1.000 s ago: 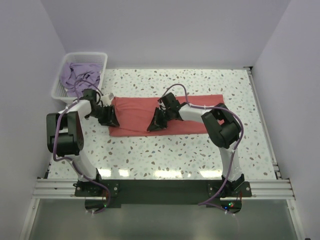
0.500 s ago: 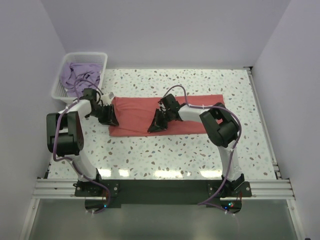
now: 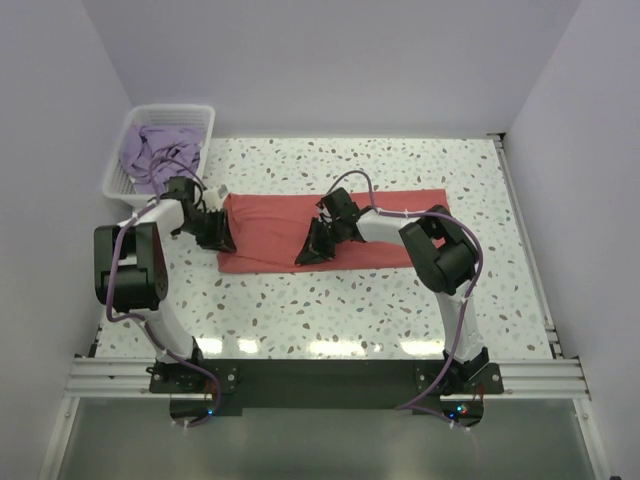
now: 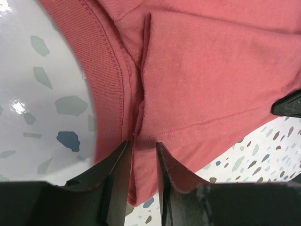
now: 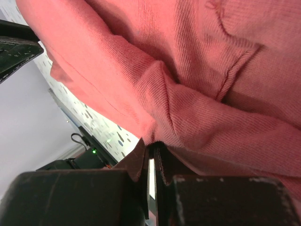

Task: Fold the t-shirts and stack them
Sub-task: Fold the tshirt

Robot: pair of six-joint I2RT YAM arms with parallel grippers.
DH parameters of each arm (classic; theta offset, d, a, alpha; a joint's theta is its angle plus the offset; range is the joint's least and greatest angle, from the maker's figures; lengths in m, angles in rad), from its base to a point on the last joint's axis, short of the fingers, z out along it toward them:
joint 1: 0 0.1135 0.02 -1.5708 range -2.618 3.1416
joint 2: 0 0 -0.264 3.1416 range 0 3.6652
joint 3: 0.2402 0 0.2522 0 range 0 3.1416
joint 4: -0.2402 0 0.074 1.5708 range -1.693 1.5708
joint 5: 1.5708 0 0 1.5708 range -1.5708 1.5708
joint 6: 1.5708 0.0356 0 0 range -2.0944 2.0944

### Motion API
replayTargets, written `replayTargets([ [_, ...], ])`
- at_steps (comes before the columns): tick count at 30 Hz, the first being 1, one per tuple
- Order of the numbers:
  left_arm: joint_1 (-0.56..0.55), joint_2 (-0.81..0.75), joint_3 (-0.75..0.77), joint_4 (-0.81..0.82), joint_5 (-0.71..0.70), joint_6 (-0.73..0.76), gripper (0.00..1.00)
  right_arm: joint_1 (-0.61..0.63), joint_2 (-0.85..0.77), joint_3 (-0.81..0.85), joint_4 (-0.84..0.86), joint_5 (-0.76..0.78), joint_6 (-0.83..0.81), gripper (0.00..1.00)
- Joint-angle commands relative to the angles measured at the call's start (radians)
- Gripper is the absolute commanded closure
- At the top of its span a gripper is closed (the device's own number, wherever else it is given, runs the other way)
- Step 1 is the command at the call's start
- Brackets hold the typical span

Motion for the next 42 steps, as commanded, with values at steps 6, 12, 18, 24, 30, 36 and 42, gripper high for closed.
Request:
replayTargets([
  [6, -0.028, 0.003, 0.011, 0.018, 0.031, 0.019, 0.72, -0.005, 0.005, 0.017, 0.024, -0.014, 0.013, 1.0],
  [12, -0.026, -0.01, 0.015, 0.024, 0.008, 0.011, 0.83, -0.005, 0.003, 0.017, 0.023, -0.013, 0.011, 1.0],
  [18, -0.026, -0.037, 0.043, 0.017, 0.003, 0.017, 1.0, -0.006, -0.017, 0.034, 0.011, -0.017, -0.006, 1.0],
  [24, -0.026, -0.028, 0.132, -0.022, 0.08, 0.037, 1.0, -0.04, -0.031, 0.088, -0.02, -0.033, -0.052, 1.0],
  [30, -0.026, 0.047, 0.253, -0.023, 0.13, 0.03, 1.0, -0.077, 0.0, 0.186, -0.042, -0.05, -0.102, 1.0],
  [36, -0.026, 0.148, 0.391, -0.019, 0.143, 0.013, 1.0, -0.123, 0.08, 0.278, -0.049, -0.063, -0.116, 1.0],
  [42, -0.03, 0.24, 0.489, -0.002, 0.15, -0.013, 1.0, -0.14, 0.141, 0.332, -0.049, -0.073, -0.125, 1.0],
])
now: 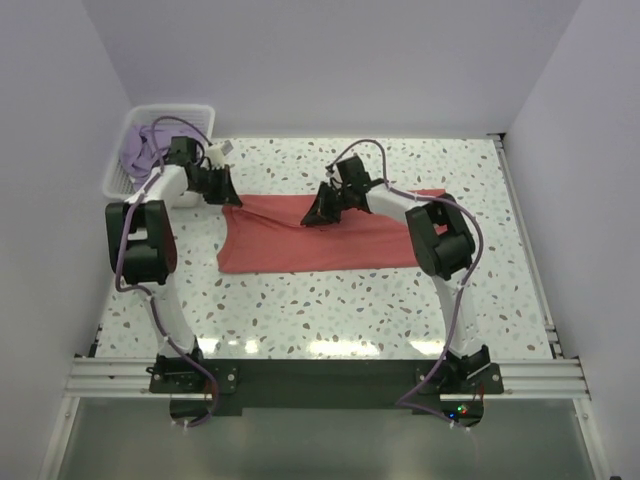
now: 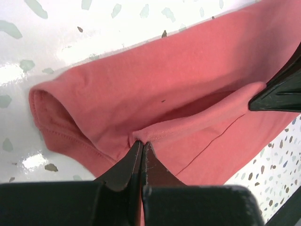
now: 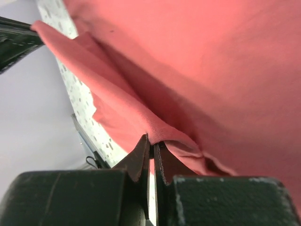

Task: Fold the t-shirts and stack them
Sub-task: Fold the tshirt

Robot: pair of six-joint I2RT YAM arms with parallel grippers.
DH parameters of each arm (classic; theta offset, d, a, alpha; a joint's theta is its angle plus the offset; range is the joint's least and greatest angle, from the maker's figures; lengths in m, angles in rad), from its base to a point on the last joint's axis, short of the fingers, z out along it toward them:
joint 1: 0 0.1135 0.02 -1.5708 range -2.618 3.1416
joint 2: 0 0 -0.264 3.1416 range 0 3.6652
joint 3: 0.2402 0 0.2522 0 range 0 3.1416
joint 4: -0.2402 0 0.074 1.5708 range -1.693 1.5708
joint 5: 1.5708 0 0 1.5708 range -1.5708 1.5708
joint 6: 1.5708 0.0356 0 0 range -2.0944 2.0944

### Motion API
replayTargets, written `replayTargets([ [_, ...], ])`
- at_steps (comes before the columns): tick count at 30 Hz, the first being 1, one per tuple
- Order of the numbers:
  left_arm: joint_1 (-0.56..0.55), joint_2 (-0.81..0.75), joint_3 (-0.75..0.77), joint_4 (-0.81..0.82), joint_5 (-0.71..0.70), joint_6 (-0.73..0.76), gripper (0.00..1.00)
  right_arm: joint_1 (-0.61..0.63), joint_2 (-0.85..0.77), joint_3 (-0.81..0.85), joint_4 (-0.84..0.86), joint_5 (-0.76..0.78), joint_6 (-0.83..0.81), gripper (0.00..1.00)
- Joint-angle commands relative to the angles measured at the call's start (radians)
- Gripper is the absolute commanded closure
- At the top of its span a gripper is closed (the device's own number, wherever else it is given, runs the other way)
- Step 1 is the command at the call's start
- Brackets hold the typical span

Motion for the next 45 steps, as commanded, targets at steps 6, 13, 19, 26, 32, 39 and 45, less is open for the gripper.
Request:
replayTargets([
  [6, -0.006, 0.06, 0.098, -0.015, 0.031, -0.027, 1.0, -0.005, 0.047, 0.063, -0.01, -0.048, -0.01, 1.0],
  [13, -0.003, -0.015, 0.054, -0.073, 0.005, -0.009, 1.0, -0.003, -0.022, 0.02, 0.012, -0.073, 0.05, 1.0],
  [19, -0.002, -0.057, 0.026, -0.149, -0.037, 0.017, 1.0, 0.009, -0.084, -0.079, 0.009, -0.082, 0.058, 1.0],
  [26, 0.004, -0.043, -0.022, -0.205, -0.088, 0.039, 1.0, 0.021, -0.084, -0.171, -0.011, -0.064, 0.032, 1.0],
  [32, 0.004, -0.002, -0.059, -0.189, -0.1, 0.034, 0.97, 0.023, -0.039, -0.142, -0.049, -0.061, -0.003, 0.91],
  [39, 0.02, -0.1, -0.063, -0.172, -0.08, 0.062, 0.6, 0.021, -0.136, -0.101, -0.19, -0.099, -0.123, 0.45],
  [45, -0.017, -0.163, -0.092, -0.117, -0.033, 0.083, 0.66, 0.012, -0.185, -0.05, -0.28, -0.104, -0.301, 0.6],
])
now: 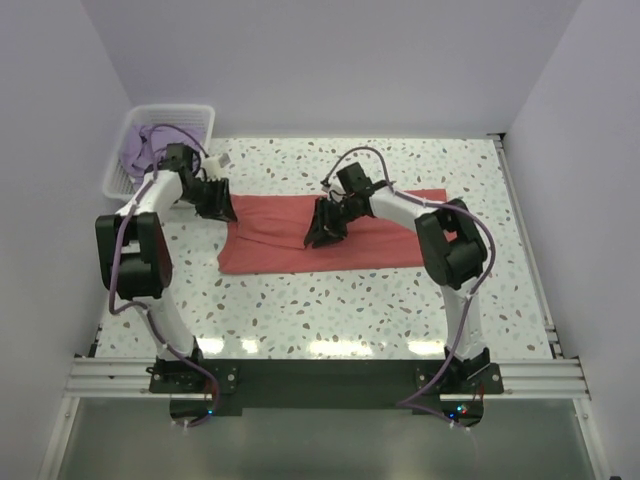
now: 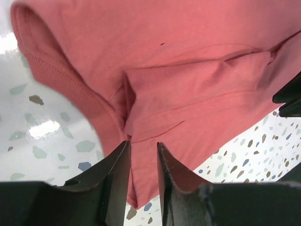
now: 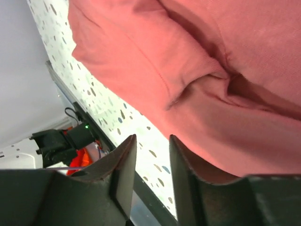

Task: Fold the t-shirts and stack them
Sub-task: Fold the tshirt

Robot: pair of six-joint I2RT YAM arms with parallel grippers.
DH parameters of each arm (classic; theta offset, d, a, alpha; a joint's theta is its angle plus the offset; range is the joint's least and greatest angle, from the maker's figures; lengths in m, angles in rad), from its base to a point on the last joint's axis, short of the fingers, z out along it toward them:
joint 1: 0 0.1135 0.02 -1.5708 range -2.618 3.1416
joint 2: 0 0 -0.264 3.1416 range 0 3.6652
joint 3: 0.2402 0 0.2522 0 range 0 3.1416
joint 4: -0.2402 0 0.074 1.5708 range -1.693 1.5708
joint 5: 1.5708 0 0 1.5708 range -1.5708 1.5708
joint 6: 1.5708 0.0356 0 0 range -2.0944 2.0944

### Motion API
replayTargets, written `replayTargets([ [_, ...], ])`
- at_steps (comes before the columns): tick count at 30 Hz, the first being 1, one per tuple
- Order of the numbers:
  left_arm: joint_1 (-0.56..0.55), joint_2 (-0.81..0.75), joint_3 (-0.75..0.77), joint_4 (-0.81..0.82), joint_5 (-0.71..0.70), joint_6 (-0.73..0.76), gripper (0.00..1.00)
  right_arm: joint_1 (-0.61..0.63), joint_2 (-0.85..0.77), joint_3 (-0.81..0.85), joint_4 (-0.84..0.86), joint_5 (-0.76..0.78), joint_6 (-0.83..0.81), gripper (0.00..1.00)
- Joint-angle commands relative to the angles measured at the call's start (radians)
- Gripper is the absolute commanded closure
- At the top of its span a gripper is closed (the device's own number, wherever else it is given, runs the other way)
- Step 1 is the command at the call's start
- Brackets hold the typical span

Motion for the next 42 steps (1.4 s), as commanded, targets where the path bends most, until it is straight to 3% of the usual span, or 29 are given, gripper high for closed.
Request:
replayTargets([
  [1, -0.053, -0.051, -0.006, 0.054, 0.051, 0.037, 0.67, -0.016, -0.078, 0.074, -0.095, 0.011, -0.166, 0.64],
  [7, -0.169, -0.017, -0.027, 0.166, 0.022, -0.03, 0.71, -0.025, -0.007, 0.258, -0.252, 0.102, -0.386, 0.78],
  [12, -0.164, 0.032, -0.038, 0.226, -0.012, -0.079, 0.76, 0.002, 0.082, 0.326, -0.208, 0.034, -0.346, 0.82],
  [17, -0.133, 0.085, -0.038, 0.254, -0.047, -0.086, 0.8, 0.03, 0.141, 0.291, -0.085, 0.013, -0.249, 0.81],
  [23, -0.117, 0.197, 0.031, 0.26, -0.095, -0.086, 0.8, 0.007, 0.221, 0.28, -0.077, 0.088, -0.277, 0.87],
  [28, -0.111, 0.268, 0.126, 0.257, -0.128, -0.067, 0.81, 0.004, 0.179, 0.311, -0.115, 0.076, -0.318, 0.86],
  [31, -0.117, 0.311, 0.282, 0.261, -0.148, -0.021, 0.78, -0.007, 0.065, 0.343, -0.16, 0.091, -0.389, 0.8],
  [34, -0.145, 0.345, 0.402, 0.274, -0.182, 0.058, 0.71, -0.06, -0.018, 0.399, -0.302, 0.14, -0.546, 0.69],
  [35, -0.154, 0.358, 0.487, 0.272, -0.2, 0.08, 0.69, -0.094, -0.023, 0.426, -0.36, 0.175, -0.667, 0.67],
  [37, -0.174, 0.362, 0.565, 0.265, -0.207, 0.105, 0.66, -0.132, -0.007, 0.51, -0.542, 0.224, -0.782, 0.66],
  [39, -0.177, 0.34, 0.626, 0.262, -0.207, 0.085, 0.57, -0.186, 0.002, 0.535, -0.631, 0.292, -0.915, 0.67],
  [42, -0.179, 0.27, 0.617, 0.245, -0.175, 0.101, 0.53, -0.238, -0.003, 0.507, -0.714, 0.432, -1.024, 0.67],
])
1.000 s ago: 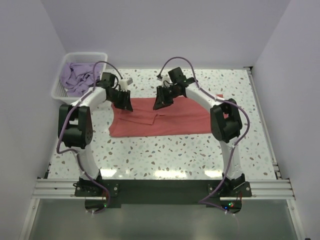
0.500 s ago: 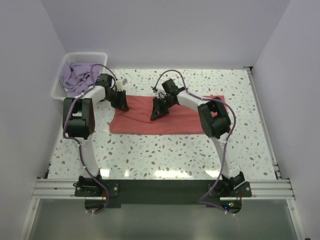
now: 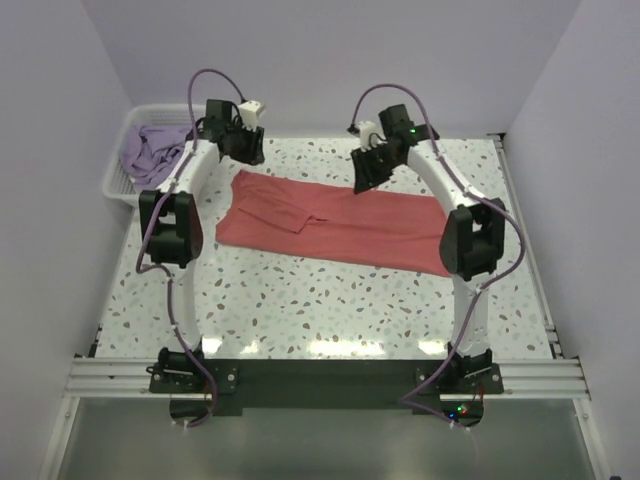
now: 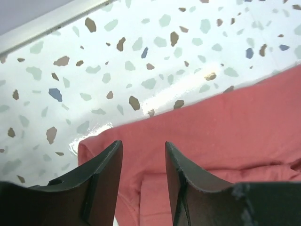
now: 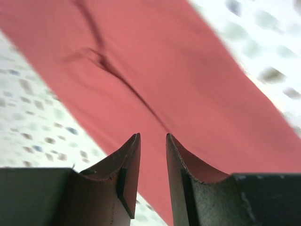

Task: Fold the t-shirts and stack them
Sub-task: Fold the tshirt

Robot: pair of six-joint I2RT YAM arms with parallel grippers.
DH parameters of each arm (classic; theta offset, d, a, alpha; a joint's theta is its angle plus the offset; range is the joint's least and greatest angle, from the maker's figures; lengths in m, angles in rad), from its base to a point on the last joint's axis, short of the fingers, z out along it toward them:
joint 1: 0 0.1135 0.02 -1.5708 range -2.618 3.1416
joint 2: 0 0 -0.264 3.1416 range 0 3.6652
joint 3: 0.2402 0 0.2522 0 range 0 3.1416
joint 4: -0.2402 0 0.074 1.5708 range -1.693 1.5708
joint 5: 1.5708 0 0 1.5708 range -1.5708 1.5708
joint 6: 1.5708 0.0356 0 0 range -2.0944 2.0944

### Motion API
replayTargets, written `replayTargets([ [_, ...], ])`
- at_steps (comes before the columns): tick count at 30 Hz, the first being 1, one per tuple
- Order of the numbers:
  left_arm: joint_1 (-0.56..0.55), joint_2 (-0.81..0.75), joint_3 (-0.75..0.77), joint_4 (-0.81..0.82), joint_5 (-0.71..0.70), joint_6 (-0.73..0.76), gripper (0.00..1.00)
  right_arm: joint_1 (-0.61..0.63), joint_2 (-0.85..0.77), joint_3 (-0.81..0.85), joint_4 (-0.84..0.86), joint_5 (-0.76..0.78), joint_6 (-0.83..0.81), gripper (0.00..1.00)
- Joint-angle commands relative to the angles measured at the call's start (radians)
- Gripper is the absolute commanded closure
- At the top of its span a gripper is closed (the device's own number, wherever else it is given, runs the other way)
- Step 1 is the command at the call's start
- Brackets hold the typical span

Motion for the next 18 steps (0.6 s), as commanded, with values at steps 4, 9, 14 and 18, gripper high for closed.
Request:
replayTargets([
  [4, -0.025, -0.227, -0.145, 0.022, -0.019, 0.054, 0.55, -0.079, -0.025, -0.097, -0.233, 0.352, -0.298, 0.71],
  [9, -0.08, -0.312, -0.268, -0.091, -0.118, 0.073, 0.73, -0.082, -0.006, -0.169, -0.213, 0.47, -0.335, 0.75],
  [14, -0.097, -0.379, -0.461, -0.131, -0.116, 0.045, 0.8, -0.082, -0.009, -0.261, -0.17, 0.535, -0.356, 0.77],
  [18, -0.128, -0.389, -0.574, -0.123, -0.131, 0.025, 0.83, -0.081, -0.016, -0.356, -0.121, 0.561, -0.368, 0.78],
])
